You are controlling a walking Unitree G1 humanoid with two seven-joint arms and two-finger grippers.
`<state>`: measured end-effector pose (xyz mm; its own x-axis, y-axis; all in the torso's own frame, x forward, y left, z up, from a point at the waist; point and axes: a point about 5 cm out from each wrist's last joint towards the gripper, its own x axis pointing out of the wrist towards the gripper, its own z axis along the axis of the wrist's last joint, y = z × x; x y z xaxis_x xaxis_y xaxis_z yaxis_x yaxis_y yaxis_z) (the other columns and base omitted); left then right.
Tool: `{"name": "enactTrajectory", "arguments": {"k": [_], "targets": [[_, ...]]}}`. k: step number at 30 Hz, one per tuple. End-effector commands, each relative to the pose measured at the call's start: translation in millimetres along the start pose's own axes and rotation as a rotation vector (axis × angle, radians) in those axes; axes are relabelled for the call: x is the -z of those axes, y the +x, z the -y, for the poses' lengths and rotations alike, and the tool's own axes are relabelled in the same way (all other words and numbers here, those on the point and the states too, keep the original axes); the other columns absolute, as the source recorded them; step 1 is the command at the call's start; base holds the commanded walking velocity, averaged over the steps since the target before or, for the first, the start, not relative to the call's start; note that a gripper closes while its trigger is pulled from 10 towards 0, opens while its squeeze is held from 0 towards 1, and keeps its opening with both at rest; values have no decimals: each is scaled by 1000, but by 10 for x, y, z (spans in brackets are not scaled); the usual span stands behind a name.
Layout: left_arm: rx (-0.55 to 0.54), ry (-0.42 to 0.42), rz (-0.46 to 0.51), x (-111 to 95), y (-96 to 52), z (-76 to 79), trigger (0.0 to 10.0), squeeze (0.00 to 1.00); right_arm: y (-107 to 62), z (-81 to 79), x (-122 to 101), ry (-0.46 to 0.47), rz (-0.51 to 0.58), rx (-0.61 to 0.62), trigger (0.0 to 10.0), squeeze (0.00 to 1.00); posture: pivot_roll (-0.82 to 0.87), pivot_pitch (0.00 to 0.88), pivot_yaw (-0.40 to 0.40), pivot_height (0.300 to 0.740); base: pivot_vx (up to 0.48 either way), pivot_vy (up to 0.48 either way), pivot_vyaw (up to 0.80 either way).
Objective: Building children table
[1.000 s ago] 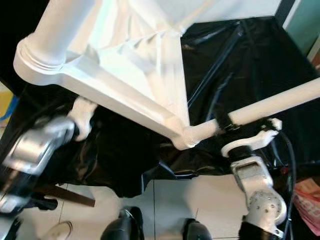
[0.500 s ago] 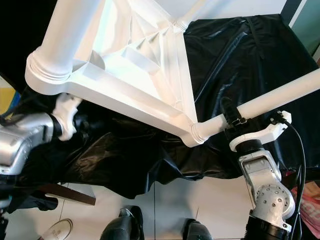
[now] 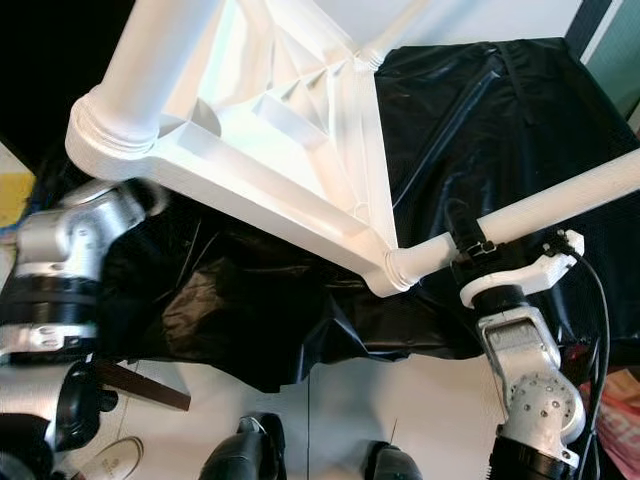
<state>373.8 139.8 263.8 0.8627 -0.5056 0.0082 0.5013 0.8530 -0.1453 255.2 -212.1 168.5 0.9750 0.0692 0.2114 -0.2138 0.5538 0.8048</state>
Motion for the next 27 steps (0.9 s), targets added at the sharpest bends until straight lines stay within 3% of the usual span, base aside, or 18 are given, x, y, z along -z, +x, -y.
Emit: {"name": "enactTrajectory", "arguments": {"k": [1, 2, 4, 5, 6, 15, 16, 17, 21, 24, 27], "targets": [[55, 10, 20, -57, 68, 120, 10000, 0, -79, 143, 181, 89, -51, 69, 10000, 0, -61, 174, 58, 740, 0, 0, 0], [96, 2, 36, -121, 143, 219, 10000, 0, -106, 167, 218, 105, -44, 88, 10000, 0, -68, 172, 60, 740, 0, 0, 0], [96, 2, 36, -121, 143, 219, 10000, 0, -106, 167, 218, 105, -44, 88, 10000, 0, -68, 172, 60, 740, 0, 0, 0], [124, 6, 41, -173, 207, 291, 10000, 0, -133, 180, 242, 117, -30, 97, 10000, 816, -70, 172, 64, 740, 0, 0, 0], [133, 8, 49, -211, 233, 322, 10000, 0, -149, 181, 247, 122, -21, 98, 10000, 1000, -72, 171, 68, 740, 0, 0, 0], [148, 29, 109, -381, 346, 444, 10000, 0, -333, 145, 260, 158, 51, 140, 10000, 1000, -78, 172, 78, 740, 0, 0, 0], [157, 36, 111, -393, 351, 460, 10000, 0, -376, 124, 257, 157, 59, 139, 10000, 788, -78, 172, 78, 740, 0, 0, 0], [162, 42, 115, -408, 359, 473, 10000, 0, -438, 117, 245, 147, 69, 147, 10000, 0, -83, 174, 84, 740, 0, 0, 0], [166, 39, 135, -473, 381, 498, 10000, 0, -631, 208, 176, 124, 117, 210, 10000, 0, -95, 180, 93, 740, 0, 0, 0], [167, 33, 140, -493, 386, 503, 10000, 0, -673, 243, 152, 131, 136, 229, 10000, 0, -95, 180, 93, 740, 0, 0, 0], [178, 32, 178, -641, 404, 551, 10000, 0, -773, 322, 105, 180, 168, 252, 10000, 0, -105, 181, 103, 740, 0, 0, 0]]}}
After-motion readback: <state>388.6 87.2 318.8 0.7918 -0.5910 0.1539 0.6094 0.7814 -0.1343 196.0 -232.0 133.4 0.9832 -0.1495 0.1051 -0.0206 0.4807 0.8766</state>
